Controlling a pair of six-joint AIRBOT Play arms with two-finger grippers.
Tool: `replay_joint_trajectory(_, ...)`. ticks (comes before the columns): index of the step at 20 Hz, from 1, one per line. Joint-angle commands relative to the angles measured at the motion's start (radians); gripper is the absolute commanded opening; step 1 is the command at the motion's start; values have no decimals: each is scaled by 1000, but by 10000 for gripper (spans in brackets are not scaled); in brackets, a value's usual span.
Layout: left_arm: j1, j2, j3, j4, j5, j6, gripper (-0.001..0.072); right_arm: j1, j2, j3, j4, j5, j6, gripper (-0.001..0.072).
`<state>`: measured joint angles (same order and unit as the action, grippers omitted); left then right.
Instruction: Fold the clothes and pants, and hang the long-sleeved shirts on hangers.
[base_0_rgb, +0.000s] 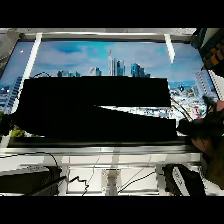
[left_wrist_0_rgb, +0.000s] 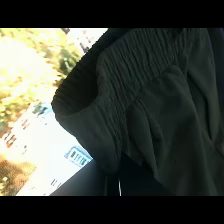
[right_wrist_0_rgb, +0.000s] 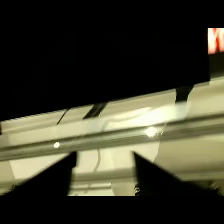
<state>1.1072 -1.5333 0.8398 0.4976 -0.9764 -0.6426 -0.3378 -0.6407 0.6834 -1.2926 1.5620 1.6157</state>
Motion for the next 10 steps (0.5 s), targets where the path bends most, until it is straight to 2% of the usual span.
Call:
replay_joint_trajectory(1, -3, -1, 1, -5, -12, 3, 23, 1, 93, -253, -10, -31, 152, 531)
replay_joint_trajectory(5, -3, -1, 1, -5, -24, 0, 23, 1, 56, -277, 5, -175, 197, 530)
replay_joint_trajectory(9, -3, -1, 1, -5, -31, -1, 23, 1, -27, -276, 22, -232, 235, 536)
replay_joint_trajectory(10, -3, -1, 1, -5, -31, -1, 23, 1, -50, -276, 29, -249, 235, 582)
